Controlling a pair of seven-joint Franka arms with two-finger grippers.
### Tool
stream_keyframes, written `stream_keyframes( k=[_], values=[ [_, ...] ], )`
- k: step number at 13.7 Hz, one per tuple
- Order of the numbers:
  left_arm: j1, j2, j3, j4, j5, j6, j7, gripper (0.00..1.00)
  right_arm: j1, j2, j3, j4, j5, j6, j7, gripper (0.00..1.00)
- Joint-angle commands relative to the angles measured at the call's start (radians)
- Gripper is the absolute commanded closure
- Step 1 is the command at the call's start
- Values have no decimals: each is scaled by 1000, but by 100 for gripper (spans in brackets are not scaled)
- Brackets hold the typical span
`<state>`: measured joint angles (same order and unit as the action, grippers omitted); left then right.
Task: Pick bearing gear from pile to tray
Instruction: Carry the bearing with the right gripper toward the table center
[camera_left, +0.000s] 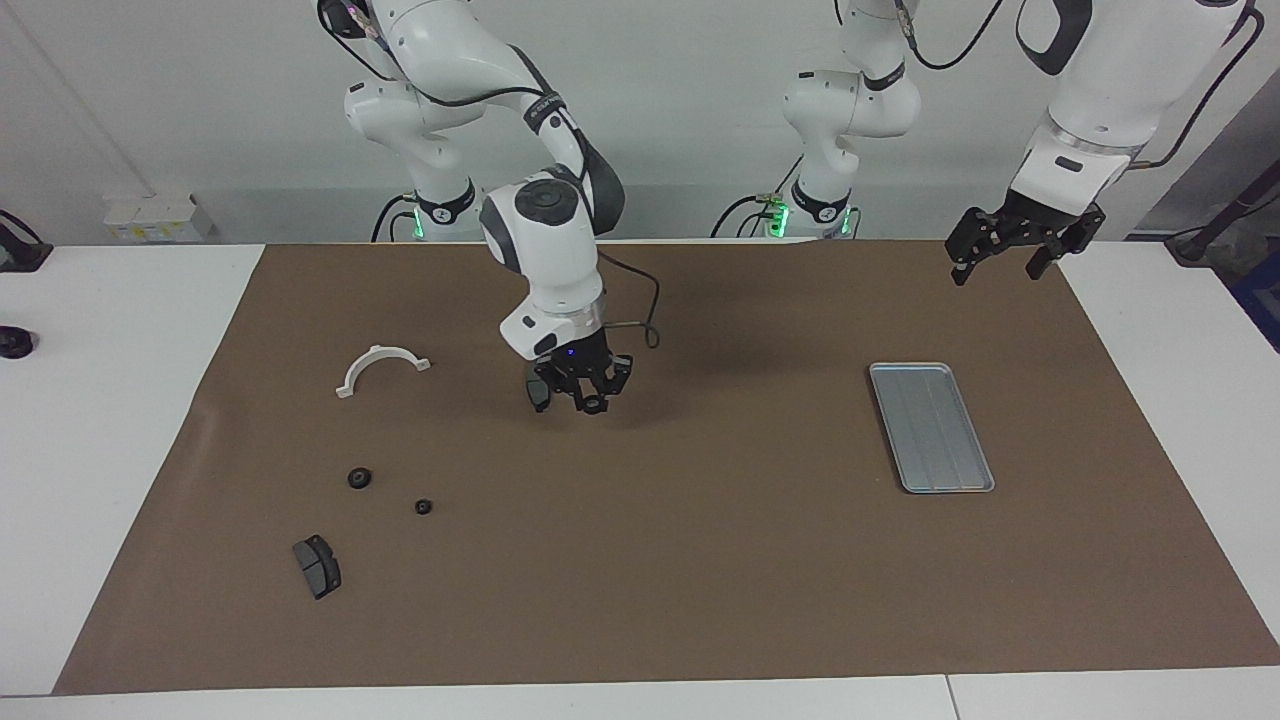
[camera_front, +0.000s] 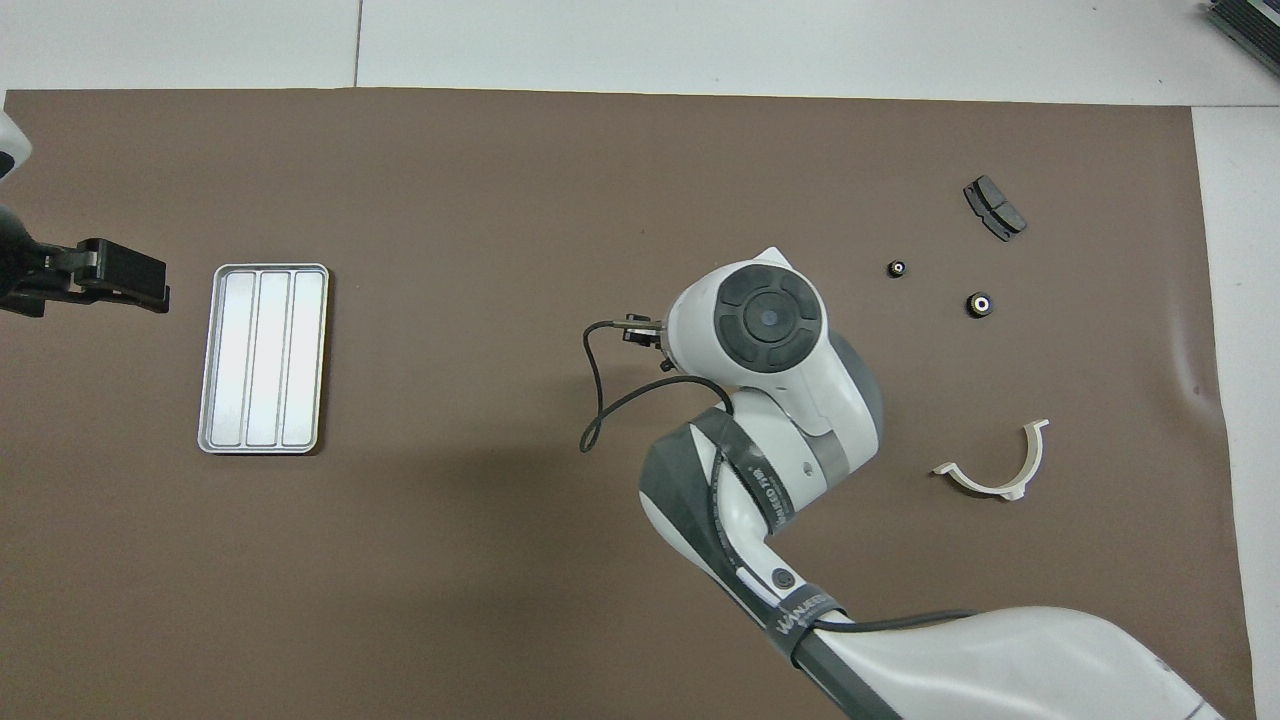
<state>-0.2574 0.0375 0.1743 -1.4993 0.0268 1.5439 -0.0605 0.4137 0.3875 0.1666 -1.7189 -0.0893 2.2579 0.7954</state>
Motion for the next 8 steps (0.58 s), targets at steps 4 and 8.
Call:
stream_keyframes(
  k=[4, 8],
  values=[
    [6, -22, -7, -29, 15, 12, -5, 0, 134, 278, 2, 364, -102, -95, 182, 100],
    [4, -22, -7, -29, 15, 15, -7, 0, 154, 306, 4, 374, -102, -58, 188, 100]
  ],
)
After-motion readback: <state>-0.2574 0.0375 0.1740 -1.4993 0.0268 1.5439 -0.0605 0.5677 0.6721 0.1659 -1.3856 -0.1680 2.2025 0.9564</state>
